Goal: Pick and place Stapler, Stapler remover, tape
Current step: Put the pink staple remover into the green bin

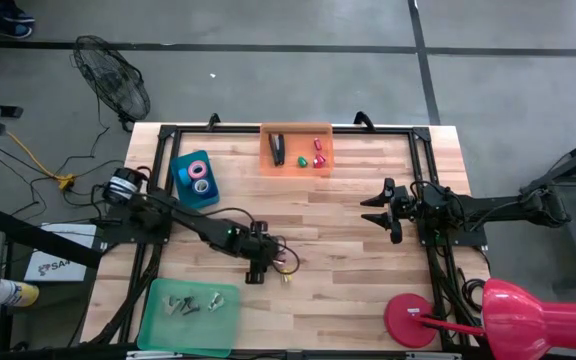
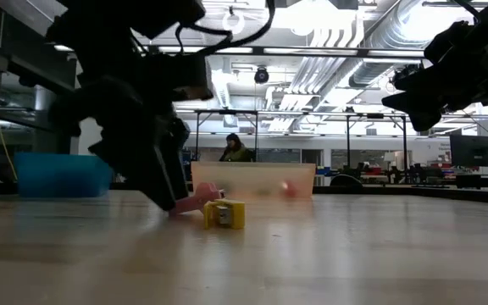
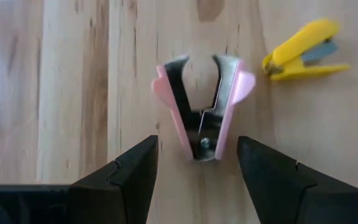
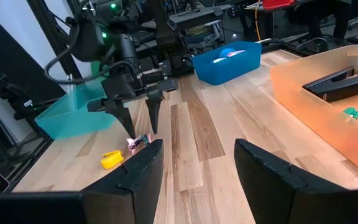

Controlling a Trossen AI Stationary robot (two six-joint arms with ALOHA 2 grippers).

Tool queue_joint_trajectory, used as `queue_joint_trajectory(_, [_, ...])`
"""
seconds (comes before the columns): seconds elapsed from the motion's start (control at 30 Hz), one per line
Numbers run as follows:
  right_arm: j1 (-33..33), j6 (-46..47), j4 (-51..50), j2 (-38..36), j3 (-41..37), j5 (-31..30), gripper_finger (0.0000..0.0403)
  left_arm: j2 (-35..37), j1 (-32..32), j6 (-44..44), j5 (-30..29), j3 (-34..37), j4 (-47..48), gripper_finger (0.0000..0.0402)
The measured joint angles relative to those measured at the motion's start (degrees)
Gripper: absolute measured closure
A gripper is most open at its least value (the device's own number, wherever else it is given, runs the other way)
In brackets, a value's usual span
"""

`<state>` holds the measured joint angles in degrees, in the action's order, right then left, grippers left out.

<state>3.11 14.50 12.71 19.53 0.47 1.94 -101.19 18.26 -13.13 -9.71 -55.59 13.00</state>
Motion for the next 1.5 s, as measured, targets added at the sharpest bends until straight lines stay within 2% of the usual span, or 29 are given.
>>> queue_joint_trajectory(0.37, [0.0, 0.0, 0.0, 0.0, 0.0, 0.0, 0.0214, -2.9, -1.2, 5.0, 1.0, 0.0, -6.7, 0.0188])
queue_joint_trajectory(0.7, [0.0, 0.0, 0.0, 0.0, 0.0, 0.0, 0.0214, -3.0, -2.2, 5.8, 1.2, 0.0, -8.0, 0.0191])
queue_joint_trajectory(0.83, [0.0, 0.0, 0.0, 0.0, 0.0, 0.0, 0.0214, -3.0, -2.2, 5.8, 1.2, 0.0, -8.5, 0.0226])
queue_joint_trajectory(1.03, [0.0, 0.0, 0.0, 0.0, 0.0, 0.0, 0.0214, -3.0, -2.2, 4.9, 1.3, 0.0, -8.4, 0.0321])
queue_joint_trajectory(1.2, [0.0, 0.0, 0.0, 0.0, 0.0, 0.0, 0.0214, -3.0, -2.1, 1.8, 2.0, 0.0, -8.2, 0.0322])
queue_joint_trajectory(1.33, [0.0, 0.0, 0.0, 0.0, 0.0, 0.0, 0.0214, -3.0, -2.1, -3.3, 5.2, -2.2, -2.7, 0.0322])
queue_joint_trajectory(1.5, [0.0, 0.0, 0.0, 0.0, 0.0, 0.0, 0.0214, -3.0, -1.6, -11.0, 9.6, -8.5, 12.9, 0.0322])
